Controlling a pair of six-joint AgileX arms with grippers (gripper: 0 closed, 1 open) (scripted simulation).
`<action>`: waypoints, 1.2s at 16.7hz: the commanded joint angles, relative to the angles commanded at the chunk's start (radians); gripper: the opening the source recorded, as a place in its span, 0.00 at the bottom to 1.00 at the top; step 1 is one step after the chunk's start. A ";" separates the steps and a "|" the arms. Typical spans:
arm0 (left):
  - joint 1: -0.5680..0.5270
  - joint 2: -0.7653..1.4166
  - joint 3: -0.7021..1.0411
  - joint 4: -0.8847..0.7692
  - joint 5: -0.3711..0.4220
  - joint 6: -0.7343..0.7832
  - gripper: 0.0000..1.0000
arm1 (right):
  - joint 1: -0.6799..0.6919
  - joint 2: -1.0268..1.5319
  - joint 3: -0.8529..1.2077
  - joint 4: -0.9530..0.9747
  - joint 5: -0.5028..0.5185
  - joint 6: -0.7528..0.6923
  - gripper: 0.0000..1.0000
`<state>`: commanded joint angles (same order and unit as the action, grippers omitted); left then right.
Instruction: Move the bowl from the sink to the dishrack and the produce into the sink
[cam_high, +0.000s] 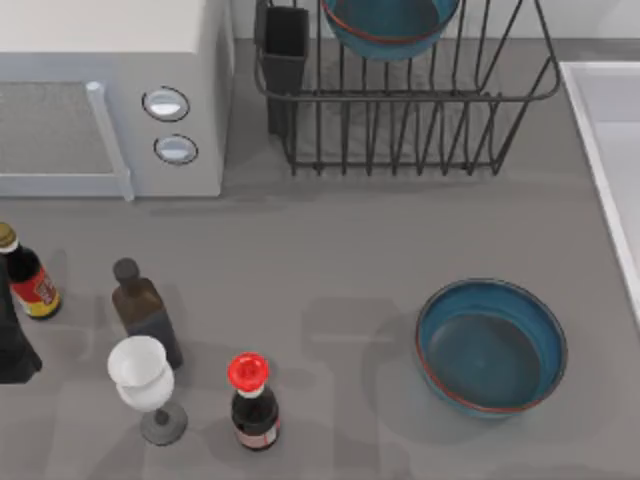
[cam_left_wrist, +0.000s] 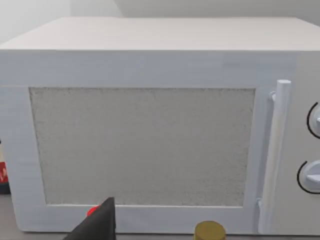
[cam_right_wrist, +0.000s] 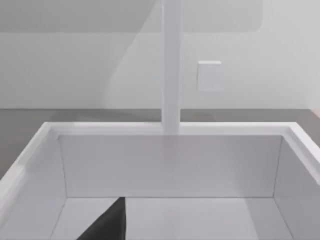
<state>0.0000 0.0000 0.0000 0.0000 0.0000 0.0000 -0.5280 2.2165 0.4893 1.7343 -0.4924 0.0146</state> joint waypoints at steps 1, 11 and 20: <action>0.000 0.000 0.000 0.000 0.000 0.000 1.00 | 0.000 0.000 0.000 0.000 0.000 0.000 1.00; 0.000 0.000 0.000 0.000 0.000 0.000 1.00 | 0.079 -0.207 -0.041 -0.175 0.038 0.001 1.00; 0.000 0.000 0.000 0.000 0.000 0.000 1.00 | 0.292 -0.882 -0.250 -0.757 0.157 -0.006 1.00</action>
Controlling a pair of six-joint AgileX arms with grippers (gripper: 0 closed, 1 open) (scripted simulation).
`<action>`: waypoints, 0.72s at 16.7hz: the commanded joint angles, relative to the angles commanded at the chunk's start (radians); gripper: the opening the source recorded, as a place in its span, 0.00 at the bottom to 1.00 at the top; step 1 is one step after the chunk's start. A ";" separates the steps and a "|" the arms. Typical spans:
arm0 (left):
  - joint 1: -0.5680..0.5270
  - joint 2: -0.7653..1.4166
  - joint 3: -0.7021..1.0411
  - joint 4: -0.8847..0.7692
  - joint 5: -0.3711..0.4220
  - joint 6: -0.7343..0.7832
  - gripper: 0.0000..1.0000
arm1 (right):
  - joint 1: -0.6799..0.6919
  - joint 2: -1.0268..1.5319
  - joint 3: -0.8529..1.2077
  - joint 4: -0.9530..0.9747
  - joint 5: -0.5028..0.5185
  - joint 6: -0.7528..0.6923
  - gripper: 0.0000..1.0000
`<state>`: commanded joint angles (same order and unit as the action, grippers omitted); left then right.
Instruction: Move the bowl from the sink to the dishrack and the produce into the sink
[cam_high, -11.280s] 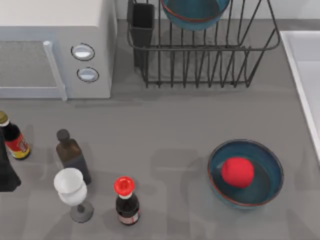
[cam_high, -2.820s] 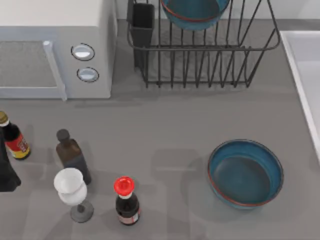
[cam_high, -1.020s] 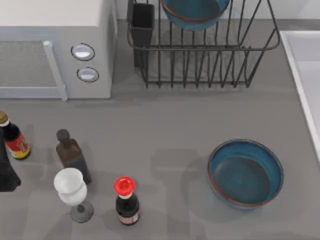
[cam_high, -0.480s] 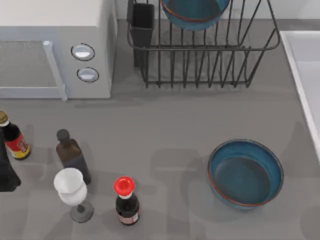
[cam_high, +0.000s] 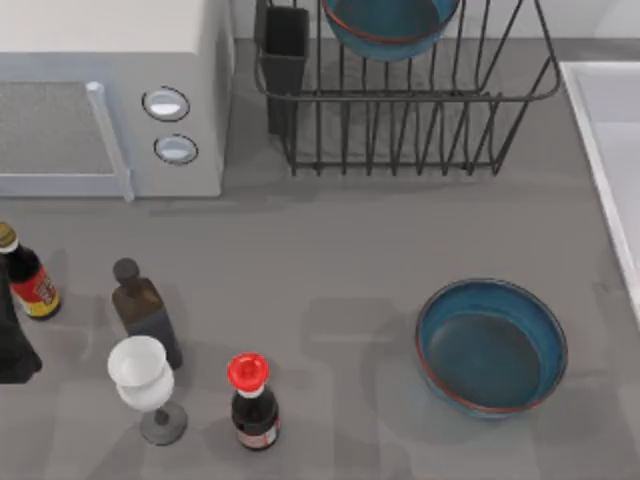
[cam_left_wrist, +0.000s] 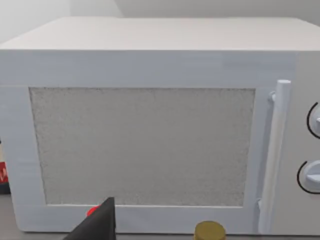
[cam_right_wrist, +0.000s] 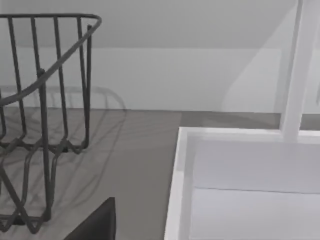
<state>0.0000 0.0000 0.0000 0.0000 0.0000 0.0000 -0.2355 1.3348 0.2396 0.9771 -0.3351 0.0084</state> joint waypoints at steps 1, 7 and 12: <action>0.000 0.000 0.000 0.000 0.000 0.000 1.00 | 0.007 -0.112 -0.020 -0.074 0.026 0.003 1.00; 0.000 0.000 0.000 0.000 0.000 0.000 1.00 | 0.043 -0.831 -0.102 -0.563 0.201 -0.002 1.00; 0.000 0.000 0.000 0.000 0.000 0.000 1.00 | 0.151 -1.213 -0.172 -0.878 0.312 -0.010 1.00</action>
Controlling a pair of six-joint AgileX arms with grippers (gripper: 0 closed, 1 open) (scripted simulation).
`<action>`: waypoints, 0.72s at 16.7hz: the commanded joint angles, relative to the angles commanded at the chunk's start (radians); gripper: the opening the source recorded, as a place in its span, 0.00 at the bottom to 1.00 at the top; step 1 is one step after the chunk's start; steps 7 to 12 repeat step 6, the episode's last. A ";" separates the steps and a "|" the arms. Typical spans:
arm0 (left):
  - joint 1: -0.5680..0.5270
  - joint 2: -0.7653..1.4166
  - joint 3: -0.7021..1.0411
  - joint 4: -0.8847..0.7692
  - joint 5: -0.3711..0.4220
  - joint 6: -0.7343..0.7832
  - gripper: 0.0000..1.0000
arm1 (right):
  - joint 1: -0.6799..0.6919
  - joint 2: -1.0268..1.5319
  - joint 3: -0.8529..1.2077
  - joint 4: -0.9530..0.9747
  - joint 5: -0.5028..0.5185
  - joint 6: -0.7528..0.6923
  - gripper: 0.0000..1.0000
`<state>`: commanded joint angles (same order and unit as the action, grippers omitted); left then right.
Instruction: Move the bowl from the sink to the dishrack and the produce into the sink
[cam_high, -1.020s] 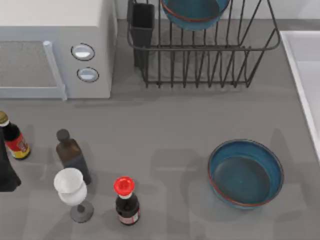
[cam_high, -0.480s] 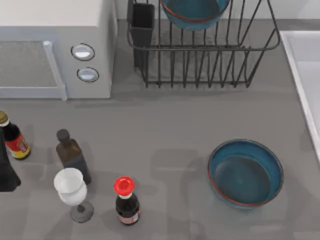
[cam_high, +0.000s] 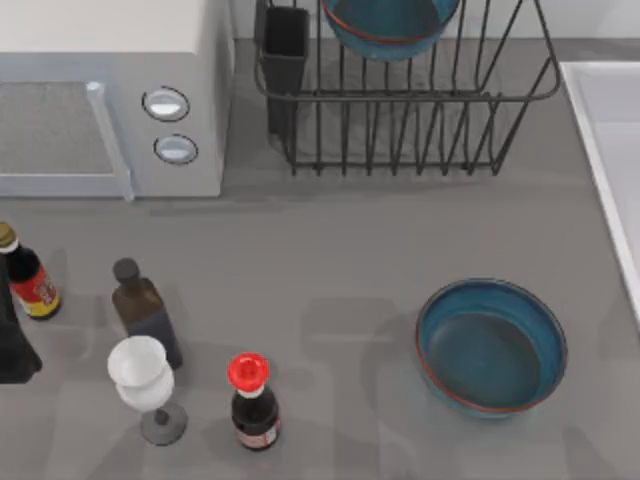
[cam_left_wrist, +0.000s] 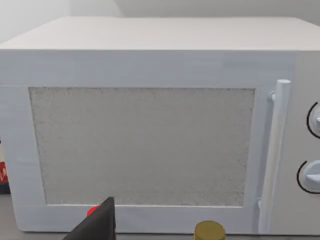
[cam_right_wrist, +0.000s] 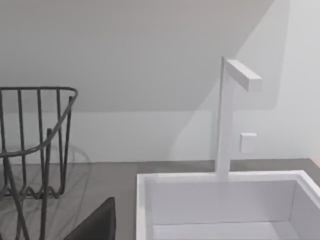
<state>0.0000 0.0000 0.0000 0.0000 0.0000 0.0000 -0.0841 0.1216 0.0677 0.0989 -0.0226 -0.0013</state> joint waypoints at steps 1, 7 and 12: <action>0.000 0.000 0.000 0.000 0.000 0.000 1.00 | 0.027 -0.046 -0.019 -0.037 0.011 -0.001 1.00; 0.000 0.000 0.000 0.000 0.000 0.000 1.00 | 0.084 -0.122 -0.068 -0.099 0.023 0.001 1.00; 0.000 0.000 0.000 0.000 0.000 0.000 1.00 | 0.084 -0.122 -0.068 -0.099 0.023 0.001 1.00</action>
